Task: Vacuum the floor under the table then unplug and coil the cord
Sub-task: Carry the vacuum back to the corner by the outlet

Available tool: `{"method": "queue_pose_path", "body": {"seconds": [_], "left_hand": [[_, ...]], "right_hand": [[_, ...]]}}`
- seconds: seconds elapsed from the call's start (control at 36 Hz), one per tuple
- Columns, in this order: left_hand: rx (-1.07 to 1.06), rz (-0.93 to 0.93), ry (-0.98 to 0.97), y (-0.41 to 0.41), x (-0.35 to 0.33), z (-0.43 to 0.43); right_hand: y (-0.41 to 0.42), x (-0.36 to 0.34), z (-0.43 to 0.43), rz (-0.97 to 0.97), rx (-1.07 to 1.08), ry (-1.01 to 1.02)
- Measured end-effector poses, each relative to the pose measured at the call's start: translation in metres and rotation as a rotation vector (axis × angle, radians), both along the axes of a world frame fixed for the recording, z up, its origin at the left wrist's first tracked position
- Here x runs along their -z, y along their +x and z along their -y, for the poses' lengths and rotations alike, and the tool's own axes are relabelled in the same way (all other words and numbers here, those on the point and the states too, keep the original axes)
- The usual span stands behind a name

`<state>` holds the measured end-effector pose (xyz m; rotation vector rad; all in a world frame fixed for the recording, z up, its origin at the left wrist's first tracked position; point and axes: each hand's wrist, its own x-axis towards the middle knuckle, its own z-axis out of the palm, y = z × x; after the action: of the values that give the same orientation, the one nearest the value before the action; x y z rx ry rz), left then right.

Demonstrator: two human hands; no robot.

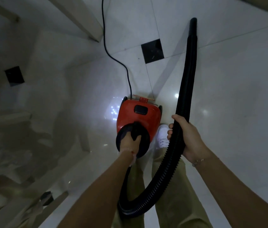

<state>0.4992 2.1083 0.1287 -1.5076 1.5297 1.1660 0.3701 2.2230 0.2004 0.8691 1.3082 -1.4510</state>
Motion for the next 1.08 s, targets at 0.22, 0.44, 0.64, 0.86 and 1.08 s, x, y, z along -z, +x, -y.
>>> {"method": "queue_pose_path", "body": {"seconds": [0.22, 0.44, 0.64, 0.86, 1.08], "left_hand": [[-0.137, -0.078, 0.075, -0.054, -0.048, 0.024], [-0.306, -0.217, 0.099, -0.122, -0.211, 0.033], [-0.603, -0.487, 0.123, -0.170, -0.352, 0.033], [-0.620, -0.691, 0.089, -0.244, -0.460, 0.074], [-0.637, -0.831, 0.066, -0.331, -0.516, 0.153]], "right_hand": [[-0.050, -0.087, -0.005, -0.056, -0.026, -0.052], [-0.159, -0.231, -0.039, -0.089, -0.169, -0.012], [-0.209, -0.359, -0.047, -0.151, -0.262, -0.101], [-0.285, -0.473, -0.004, -0.237, -0.232, -0.250], [-0.380, -0.538, 0.078, -0.317, -0.286, -0.334]]}}
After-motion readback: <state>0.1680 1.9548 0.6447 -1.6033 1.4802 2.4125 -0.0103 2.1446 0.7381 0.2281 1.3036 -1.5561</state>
